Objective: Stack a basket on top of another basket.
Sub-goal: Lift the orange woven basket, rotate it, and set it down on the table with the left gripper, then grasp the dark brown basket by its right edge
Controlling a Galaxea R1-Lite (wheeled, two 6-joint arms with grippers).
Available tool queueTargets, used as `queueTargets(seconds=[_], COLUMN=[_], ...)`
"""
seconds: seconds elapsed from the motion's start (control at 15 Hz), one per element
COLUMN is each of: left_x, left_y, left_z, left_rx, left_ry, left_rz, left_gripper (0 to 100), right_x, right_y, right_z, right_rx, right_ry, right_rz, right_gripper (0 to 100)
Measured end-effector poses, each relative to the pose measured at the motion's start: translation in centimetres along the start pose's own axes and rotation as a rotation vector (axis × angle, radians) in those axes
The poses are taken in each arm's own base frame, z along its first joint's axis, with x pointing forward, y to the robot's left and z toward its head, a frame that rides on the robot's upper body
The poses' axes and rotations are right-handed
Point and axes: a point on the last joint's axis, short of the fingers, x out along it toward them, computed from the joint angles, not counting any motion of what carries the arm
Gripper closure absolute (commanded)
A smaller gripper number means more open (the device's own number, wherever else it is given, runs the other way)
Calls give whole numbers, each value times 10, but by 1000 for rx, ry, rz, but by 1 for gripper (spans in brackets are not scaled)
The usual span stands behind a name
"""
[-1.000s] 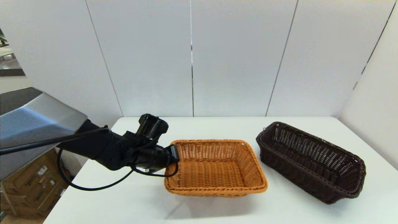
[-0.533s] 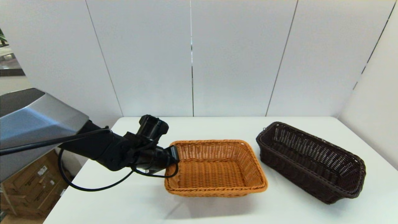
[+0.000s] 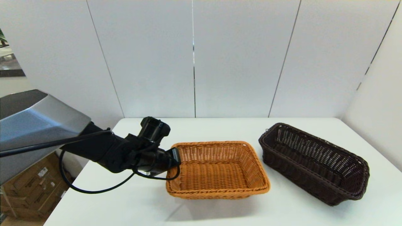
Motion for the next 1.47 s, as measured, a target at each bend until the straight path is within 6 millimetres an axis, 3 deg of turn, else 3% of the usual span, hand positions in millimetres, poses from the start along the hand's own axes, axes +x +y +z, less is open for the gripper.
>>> queueTargets(seconds=[0.33,0.4,1.0,1.2,1.47], left_x=[3,3,-4,-23,-70], left_y=[2,2,-1,-10,-29], left_z=[-1,-1,2,10,28], left_rx=[-3,-3,6,26,143], left_ry=[6,7,-17,-100,-296], left_rz=[8,8,-5,-18,-42], left_gripper=[100,0,0,0,0], right_x=[0,0,0,0,0], right_y=[0,0,0,0,0], right_z=[0,0,0,0,0], right_rx=[0,0,0,0,0], right_ry=[0,0,0,0,0], right_rz=[0,0,0,0,0], right_gripper=[0,0,0,0,0])
